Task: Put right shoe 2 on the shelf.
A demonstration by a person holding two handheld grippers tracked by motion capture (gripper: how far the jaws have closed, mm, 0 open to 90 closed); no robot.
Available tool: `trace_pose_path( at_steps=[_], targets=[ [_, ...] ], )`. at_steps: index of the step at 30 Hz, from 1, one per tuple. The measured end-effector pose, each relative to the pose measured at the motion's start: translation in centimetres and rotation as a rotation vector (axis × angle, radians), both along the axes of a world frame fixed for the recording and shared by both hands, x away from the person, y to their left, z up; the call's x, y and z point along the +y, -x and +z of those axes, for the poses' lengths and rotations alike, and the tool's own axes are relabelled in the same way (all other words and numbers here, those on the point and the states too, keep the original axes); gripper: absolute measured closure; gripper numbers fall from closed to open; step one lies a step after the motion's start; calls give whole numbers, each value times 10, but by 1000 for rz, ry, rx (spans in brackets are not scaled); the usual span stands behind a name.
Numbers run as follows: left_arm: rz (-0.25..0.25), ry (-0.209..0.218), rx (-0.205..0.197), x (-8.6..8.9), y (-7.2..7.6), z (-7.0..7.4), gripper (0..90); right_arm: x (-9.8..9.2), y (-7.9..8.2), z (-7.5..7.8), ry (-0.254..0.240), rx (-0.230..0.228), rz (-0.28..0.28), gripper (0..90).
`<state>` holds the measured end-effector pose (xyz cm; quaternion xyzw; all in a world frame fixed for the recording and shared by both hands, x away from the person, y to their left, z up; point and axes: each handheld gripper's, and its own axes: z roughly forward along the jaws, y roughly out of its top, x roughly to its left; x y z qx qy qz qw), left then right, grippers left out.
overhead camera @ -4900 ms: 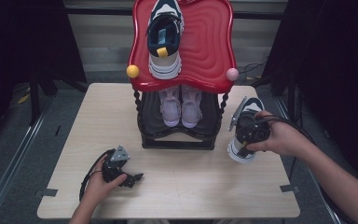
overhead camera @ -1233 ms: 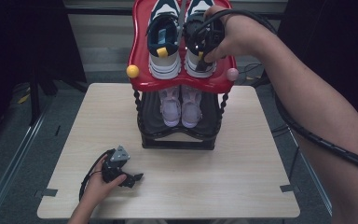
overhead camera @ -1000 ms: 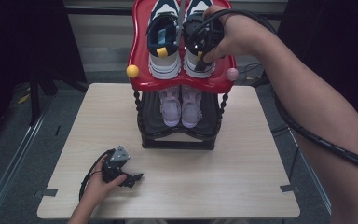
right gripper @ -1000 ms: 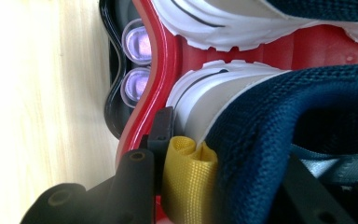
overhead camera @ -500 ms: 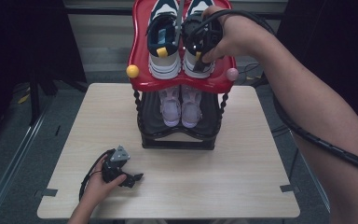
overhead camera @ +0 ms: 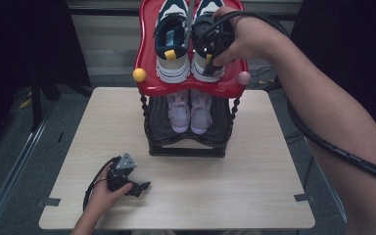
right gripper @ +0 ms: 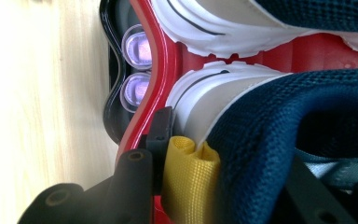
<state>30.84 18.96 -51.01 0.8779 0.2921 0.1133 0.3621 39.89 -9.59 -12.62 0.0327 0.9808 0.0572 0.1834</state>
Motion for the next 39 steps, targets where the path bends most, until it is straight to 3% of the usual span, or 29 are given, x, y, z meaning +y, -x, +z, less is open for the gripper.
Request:
trace_pose_path(
  at_steps=[9,18,29,34,39],
  targets=[
    [0,0,0,0,0,0,0,-2,0,1,-25,2,-28,592],
    [1,7,7,0,0,0,0,-3,0,8,-98,34,-132,452],
    [1,7,8,0,0,0,0,-6,1,19,-153,44,-214,327],
    [0,6,6,0,0,0,0,-7,5,23,-149,44,-201,277],
    [1,7,10,0,0,0,0,-10,7,29,-163,67,-235,200]
  ],
)
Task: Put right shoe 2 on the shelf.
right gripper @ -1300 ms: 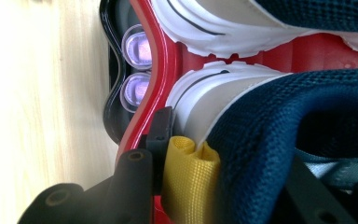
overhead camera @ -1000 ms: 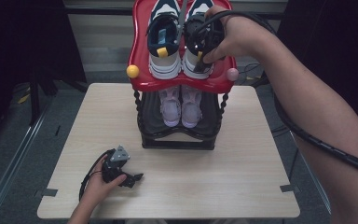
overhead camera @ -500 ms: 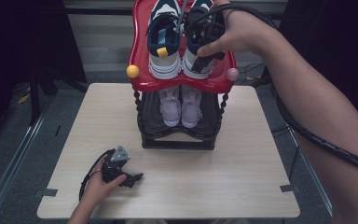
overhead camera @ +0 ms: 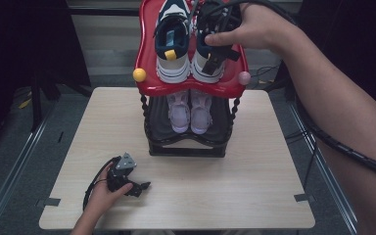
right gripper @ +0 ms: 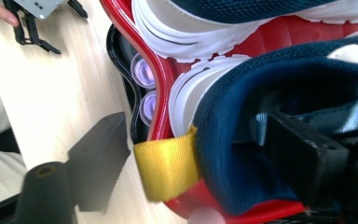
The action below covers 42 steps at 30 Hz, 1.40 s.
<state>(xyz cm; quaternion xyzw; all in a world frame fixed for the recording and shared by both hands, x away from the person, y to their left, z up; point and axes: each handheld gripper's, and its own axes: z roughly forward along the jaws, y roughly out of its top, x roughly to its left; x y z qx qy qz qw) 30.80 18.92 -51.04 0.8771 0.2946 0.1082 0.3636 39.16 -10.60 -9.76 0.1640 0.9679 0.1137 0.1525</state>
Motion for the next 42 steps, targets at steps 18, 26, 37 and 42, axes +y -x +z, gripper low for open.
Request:
trace_pose_path(
  at_steps=[18,26,37,42],
  targets=[
    [1,0,0,0,0,0,0,-15,11,11,-6,15,-38,207],
    [0,-1,0,0,0,0,0,-23,15,11,29,44,-60,212],
    [0,0,0,0,0,0,0,-34,20,0,55,126,-72,213],
    [0,0,0,0,0,0,0,-39,22,-5,81,162,-76,213]
  ],
)
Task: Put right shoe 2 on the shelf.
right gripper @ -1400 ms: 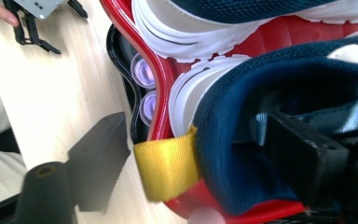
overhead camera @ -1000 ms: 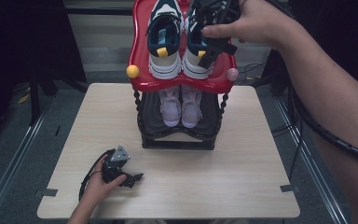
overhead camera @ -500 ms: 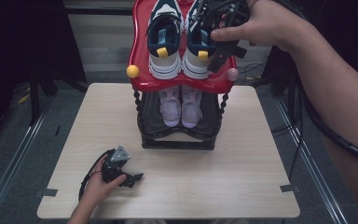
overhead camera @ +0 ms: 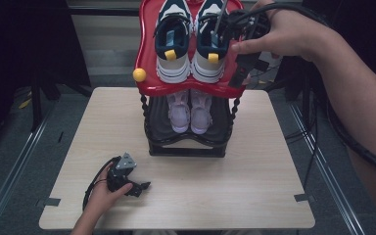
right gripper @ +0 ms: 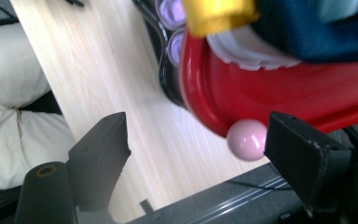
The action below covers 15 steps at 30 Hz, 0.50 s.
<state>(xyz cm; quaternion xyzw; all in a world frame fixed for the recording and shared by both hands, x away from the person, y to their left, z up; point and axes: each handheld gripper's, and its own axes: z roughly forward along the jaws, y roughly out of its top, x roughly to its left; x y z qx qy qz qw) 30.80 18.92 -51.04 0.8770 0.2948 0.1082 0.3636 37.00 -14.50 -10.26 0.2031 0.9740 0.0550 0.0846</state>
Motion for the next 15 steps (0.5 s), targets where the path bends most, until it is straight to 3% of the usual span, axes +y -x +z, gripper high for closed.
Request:
trace_pose_path(
  at_steps=[15],
  targets=[
    [-9,-12,-1,1,0,1,0,-11,8,-12,33,74,3,214]
  ],
)
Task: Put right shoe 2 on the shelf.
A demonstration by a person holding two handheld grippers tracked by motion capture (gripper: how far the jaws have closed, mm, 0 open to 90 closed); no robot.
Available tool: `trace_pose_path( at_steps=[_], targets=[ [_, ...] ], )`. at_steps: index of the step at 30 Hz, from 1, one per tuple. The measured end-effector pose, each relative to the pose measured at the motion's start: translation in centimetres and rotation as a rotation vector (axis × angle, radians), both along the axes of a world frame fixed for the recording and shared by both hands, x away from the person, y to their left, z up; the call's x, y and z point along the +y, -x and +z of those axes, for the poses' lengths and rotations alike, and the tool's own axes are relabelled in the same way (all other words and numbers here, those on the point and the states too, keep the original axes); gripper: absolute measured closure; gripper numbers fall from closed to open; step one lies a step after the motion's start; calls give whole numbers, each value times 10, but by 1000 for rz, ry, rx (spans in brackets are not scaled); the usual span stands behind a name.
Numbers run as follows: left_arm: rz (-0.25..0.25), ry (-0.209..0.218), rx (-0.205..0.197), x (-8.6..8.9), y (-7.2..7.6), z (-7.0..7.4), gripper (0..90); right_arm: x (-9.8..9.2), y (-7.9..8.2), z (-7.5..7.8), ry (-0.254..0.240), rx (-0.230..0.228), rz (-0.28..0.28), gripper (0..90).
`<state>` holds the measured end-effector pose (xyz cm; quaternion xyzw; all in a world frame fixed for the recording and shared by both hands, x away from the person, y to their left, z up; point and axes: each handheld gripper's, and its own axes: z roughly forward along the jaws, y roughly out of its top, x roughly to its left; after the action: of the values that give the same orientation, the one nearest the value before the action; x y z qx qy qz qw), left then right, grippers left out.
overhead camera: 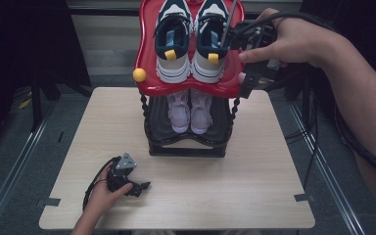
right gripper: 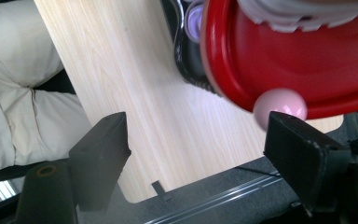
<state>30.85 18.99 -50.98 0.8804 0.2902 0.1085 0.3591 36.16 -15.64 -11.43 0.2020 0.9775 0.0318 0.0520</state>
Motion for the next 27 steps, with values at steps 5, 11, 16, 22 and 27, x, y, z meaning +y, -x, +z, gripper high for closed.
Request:
trace_pose_path(
  at_steps=[5,11,16,22,27],
  targets=[
    [1,2,0,0,0,0,0,-9,6,-5,10,25,-6,215],
    [2,2,0,0,0,0,0,-18,14,-9,9,33,-9,218],
    [2,3,1,0,0,0,0,-27,20,-16,17,46,-16,219],
    [1,2,0,0,0,0,0,-36,26,-26,16,56,-17,220],
    [1,1,0,0,0,0,0,-41,29,-35,8,56,-13,220]
  ],
)
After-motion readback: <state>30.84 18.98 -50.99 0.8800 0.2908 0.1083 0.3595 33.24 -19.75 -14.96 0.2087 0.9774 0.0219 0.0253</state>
